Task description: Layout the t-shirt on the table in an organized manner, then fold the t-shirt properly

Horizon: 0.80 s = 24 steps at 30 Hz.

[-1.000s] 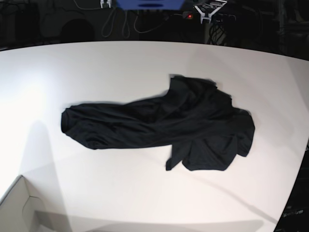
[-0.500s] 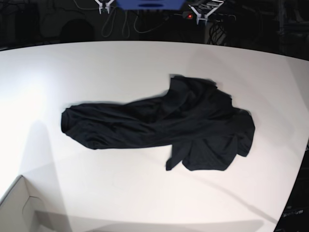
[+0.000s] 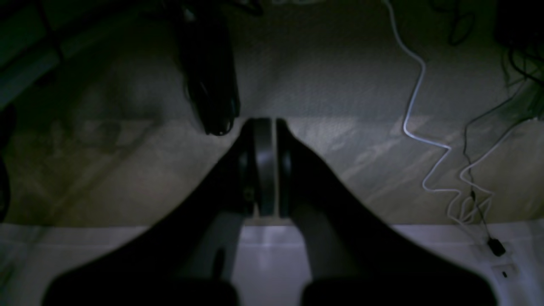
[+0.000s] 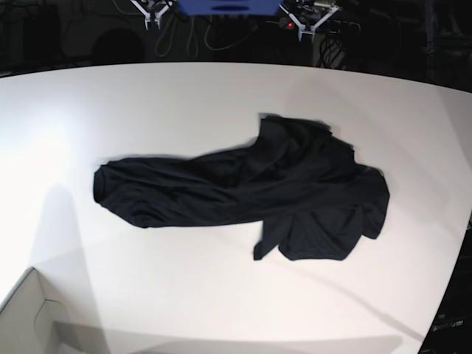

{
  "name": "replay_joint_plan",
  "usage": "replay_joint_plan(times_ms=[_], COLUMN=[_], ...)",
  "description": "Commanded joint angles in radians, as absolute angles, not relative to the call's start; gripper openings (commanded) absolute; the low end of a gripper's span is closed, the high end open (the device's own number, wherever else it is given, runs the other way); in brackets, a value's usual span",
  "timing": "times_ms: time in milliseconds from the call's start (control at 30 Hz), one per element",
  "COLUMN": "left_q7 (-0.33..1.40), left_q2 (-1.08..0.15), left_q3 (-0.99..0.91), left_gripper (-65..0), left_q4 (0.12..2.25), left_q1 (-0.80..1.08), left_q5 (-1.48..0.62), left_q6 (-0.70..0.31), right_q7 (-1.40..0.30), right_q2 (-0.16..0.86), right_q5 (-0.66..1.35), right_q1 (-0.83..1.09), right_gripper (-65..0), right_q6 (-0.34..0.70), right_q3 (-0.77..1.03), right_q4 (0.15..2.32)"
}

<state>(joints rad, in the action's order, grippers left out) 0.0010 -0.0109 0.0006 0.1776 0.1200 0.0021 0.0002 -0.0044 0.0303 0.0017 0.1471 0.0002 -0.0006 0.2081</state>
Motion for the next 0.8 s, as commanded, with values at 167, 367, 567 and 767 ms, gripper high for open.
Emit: replay_joint_plan(times_ms=[167, 367, 567, 767], left_q7=[0.001, 0.001, 0.007, 0.005], left_q2=[-0.016, -0.033, -0.042, -0.041], left_q3=[-0.001, 0.004, 0.004, 0.001], left_gripper=[-65.0, -65.0, -65.0, -65.0], left_q4=[0.177, 0.179, 0.179, 0.179], left_q1=[0.130, 0.124, 0.119, 0.119], left_q5=[-0.001, -0.001, -0.001, -0.001], left_q6=[0.004, 0.004, 0.004, 0.004], right_q7=[-0.001, -0.001, -0.001, -0.002], right_q2=[0.028, 0.019, 0.019, 0.033], right_q5=[0.005, 0.007, 0.007, 0.004], right_q1=[0.163, 0.182, 0.182, 0.173], right_gripper=[-65.0, -65.0, -65.0, -65.0], right_q6=[0.004, 0.002, 0.002, 0.002], right_q3=[0.004, 0.067, 0.081, 0.079], right_q4=[0.211, 0.211, 0.211, 0.211])
